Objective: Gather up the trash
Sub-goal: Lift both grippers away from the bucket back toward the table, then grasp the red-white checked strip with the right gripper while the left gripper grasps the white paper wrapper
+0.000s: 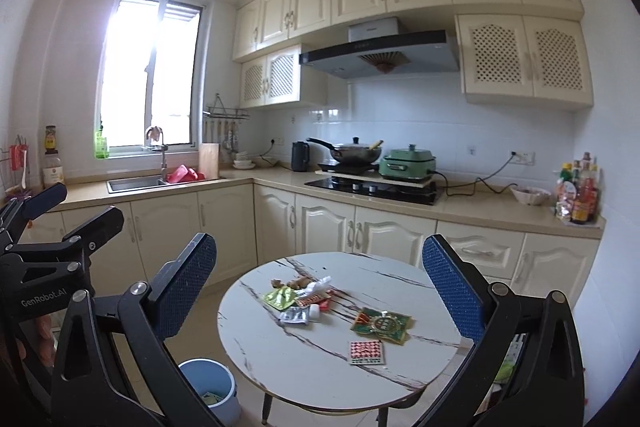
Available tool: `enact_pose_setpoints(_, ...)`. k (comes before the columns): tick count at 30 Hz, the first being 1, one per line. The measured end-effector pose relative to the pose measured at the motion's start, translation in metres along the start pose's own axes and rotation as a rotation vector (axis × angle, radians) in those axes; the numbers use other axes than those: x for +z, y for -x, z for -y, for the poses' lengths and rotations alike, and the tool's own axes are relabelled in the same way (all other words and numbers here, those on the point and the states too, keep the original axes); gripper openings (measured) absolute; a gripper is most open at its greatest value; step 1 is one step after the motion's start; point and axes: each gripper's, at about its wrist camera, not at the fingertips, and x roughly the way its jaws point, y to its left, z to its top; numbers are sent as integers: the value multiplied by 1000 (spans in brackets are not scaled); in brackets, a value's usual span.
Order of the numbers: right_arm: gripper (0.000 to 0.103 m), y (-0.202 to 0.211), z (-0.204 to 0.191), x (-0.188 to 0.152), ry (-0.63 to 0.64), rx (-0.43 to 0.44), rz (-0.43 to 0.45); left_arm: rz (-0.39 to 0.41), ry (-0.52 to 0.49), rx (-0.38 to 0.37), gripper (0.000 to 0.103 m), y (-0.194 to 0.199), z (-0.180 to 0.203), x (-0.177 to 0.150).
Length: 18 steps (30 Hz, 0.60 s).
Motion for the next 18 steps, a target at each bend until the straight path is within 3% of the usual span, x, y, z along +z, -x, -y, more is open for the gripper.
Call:
enact_pose_setpoints(4, 103, -23, 27, -15, -37, -36, -54, -58, 4, 0, 102, -40, 2, 6)
enact_pose_setpoints(10, 103, -77, 69, -57, -104, -94, -195, -210, -7, -20, 102, -118, 11, -1)
enact_pose_setpoints(18, 103, -180, 92, -156, -123, -81, -512, -382, -22, -34, 102, -224, 26, -4)
